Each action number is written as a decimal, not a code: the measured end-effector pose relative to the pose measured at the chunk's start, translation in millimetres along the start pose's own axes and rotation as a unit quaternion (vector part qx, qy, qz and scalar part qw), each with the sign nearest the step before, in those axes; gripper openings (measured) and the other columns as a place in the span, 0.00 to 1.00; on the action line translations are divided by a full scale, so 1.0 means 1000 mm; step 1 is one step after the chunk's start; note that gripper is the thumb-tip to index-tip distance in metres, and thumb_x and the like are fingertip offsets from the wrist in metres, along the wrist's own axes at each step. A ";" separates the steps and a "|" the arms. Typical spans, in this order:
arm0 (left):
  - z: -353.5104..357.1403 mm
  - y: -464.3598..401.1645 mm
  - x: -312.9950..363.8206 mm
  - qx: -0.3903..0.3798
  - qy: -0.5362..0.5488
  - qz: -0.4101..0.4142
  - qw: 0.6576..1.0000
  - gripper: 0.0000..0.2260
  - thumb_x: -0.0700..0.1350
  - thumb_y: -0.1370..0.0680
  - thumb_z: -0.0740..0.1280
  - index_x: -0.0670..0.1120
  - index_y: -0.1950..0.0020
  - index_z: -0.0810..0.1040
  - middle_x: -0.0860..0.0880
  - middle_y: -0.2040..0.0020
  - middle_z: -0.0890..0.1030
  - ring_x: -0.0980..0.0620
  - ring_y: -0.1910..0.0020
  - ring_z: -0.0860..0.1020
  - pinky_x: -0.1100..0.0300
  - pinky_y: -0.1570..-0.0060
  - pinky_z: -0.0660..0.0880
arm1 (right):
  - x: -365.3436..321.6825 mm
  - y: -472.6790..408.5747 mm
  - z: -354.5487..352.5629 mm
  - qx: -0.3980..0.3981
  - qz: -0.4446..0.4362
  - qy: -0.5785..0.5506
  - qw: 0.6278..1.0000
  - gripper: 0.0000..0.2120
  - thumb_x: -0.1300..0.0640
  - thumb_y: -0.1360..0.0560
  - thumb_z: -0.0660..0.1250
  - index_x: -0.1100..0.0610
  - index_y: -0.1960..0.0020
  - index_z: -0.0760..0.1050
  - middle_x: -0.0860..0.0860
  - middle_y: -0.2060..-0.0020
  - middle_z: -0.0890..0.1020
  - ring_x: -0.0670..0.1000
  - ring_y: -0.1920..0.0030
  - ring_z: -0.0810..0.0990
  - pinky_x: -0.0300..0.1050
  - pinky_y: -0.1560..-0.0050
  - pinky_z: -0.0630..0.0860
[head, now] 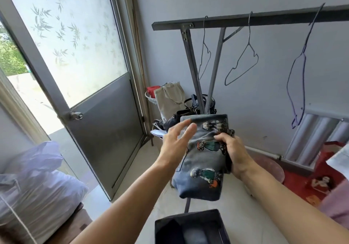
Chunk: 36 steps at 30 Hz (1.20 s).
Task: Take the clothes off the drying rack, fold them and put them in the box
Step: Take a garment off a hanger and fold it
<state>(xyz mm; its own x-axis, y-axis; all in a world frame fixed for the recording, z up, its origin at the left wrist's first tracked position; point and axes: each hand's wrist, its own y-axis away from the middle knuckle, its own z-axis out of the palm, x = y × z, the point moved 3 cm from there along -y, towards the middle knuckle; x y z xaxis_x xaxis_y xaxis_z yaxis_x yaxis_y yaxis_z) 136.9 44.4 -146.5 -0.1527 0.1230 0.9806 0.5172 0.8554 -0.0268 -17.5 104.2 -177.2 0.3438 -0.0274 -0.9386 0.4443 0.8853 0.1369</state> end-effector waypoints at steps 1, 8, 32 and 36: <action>-0.013 -0.006 -0.011 0.063 -0.062 -0.010 0.996 0.33 0.72 0.31 0.66 0.60 0.29 0.70 0.51 0.28 0.69 0.52 0.31 0.69 0.49 0.31 0.67 | 0.002 -0.001 0.000 -0.019 0.031 -0.021 0.999 0.09 0.59 0.26 0.62 0.61 0.57 0.81 0.61 0.59 0.83 0.59 0.60 0.82 0.52 0.51 0.77; -0.054 -0.034 -0.047 0.059 0.245 -0.201 0.947 0.25 0.53 0.33 0.77 0.38 0.43 0.81 0.41 0.55 0.86 0.46 0.61 0.85 0.52 0.59 0.82 | 0.011 -0.018 0.022 -0.112 0.116 -0.036 0.986 0.13 0.52 0.28 0.62 0.61 0.54 0.79 0.58 0.62 0.84 0.55 0.65 0.83 0.47 0.57 0.77; -0.126 -0.096 -0.194 0.150 0.205 -0.168 0.953 0.34 0.54 0.39 0.79 0.43 0.38 0.73 0.44 0.48 0.84 0.47 0.55 0.85 0.56 0.64 0.80 | 0.149 -0.159 0.094 0.003 0.135 0.011 0.991 0.34 0.45 0.38 0.76 0.57 0.36 0.74 0.58 0.48 0.85 0.59 0.49 0.84 0.57 0.45 0.80; -0.132 -0.093 -0.231 0.191 0.166 -0.144 0.957 0.29 0.51 0.38 0.83 0.44 0.42 0.76 0.47 0.50 0.85 0.50 0.53 0.85 0.58 0.58 0.81 | 0.192 -0.167 0.090 0.017 0.150 -0.013 0.988 0.28 0.52 0.37 0.77 0.58 0.39 0.77 0.59 0.48 0.85 0.57 0.52 0.85 0.54 0.49 0.82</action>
<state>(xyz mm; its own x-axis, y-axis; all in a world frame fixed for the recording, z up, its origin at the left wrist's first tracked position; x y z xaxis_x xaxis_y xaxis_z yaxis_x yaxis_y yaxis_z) 234.6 -130.2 -345.3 0.0655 -0.2577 0.9640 0.1397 0.9589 0.2468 48.4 -90.4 -351.7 0.4850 0.2225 -0.8458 0.3461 0.8393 0.4192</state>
